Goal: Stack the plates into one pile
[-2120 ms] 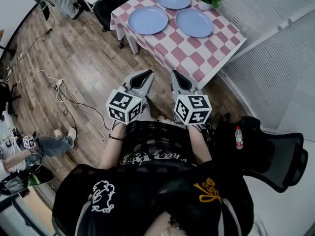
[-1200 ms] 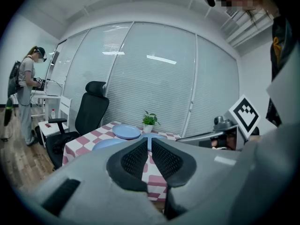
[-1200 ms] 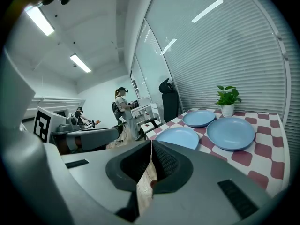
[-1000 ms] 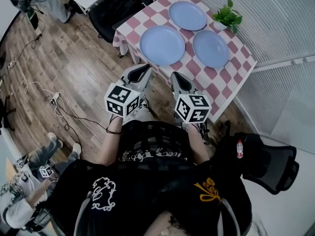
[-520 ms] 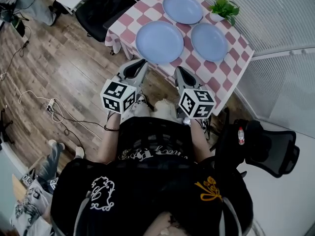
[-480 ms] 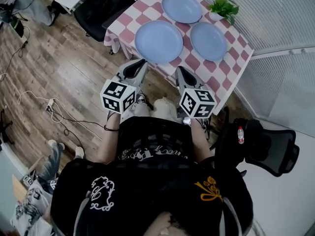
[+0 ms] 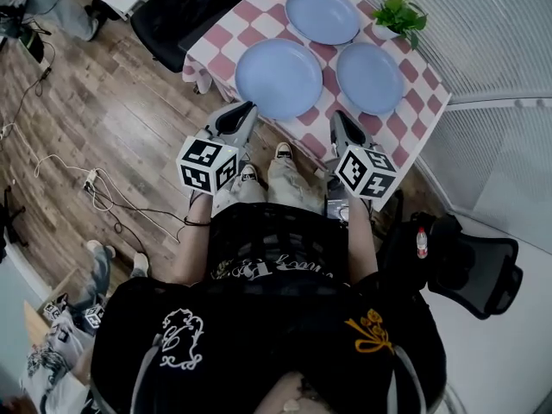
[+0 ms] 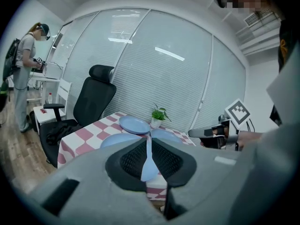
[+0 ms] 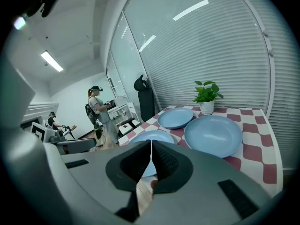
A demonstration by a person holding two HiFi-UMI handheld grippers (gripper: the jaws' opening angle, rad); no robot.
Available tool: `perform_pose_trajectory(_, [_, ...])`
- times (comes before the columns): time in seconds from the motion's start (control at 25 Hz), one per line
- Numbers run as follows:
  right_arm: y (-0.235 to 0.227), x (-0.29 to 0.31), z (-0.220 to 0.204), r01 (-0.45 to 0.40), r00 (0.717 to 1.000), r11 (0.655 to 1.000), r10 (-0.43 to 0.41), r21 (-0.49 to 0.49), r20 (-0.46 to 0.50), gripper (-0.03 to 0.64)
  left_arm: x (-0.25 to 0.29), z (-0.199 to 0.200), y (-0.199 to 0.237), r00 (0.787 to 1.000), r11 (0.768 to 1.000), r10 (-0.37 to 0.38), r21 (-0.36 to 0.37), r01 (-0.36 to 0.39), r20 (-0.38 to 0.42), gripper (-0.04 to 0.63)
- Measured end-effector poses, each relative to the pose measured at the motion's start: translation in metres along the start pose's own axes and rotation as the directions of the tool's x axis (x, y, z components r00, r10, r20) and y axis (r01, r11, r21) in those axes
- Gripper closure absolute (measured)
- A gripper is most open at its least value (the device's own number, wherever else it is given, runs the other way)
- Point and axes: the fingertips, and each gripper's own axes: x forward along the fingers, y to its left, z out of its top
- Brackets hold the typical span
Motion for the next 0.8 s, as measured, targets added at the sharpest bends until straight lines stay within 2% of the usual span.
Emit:
perform_pose_trajectory(0.2, [-0.018,0.033,0.011,-0.031,0.999,0.999,0.029,-0.027,-0.043,0.601,0.022,0.004,0.02,0.999,0.999,0.051,-0.01,-0.051,-0.019,0.568])
perform_pose_trajectory(0.36, [-0.029,0.062,0.01,-0.063,0.993,0.996,0.057,-0.06,-0.101,0.601,0.041,-0.005,0.039,0.994,0.996,0.086,-0.012,-0.087,-0.07,0.568])
perform_pose_trajectory(0.52, [-0.042,0.093,-0.001,-0.104,0.979,0.995,0.101,-0.004,-0.174,0.6,0.056,-0.018,0.062,0.984,0.99,0.127,-0.047,-0.134,-0.123,0.568])
perform_pose_trajectory(0.8, [-0.059,0.133,-0.028,-0.11,0.954,0.993,0.119,0.048,-0.276,0.6,0.066,-0.036,0.102,0.961,0.978,0.178,-0.067,-0.196,-0.213,0.548])
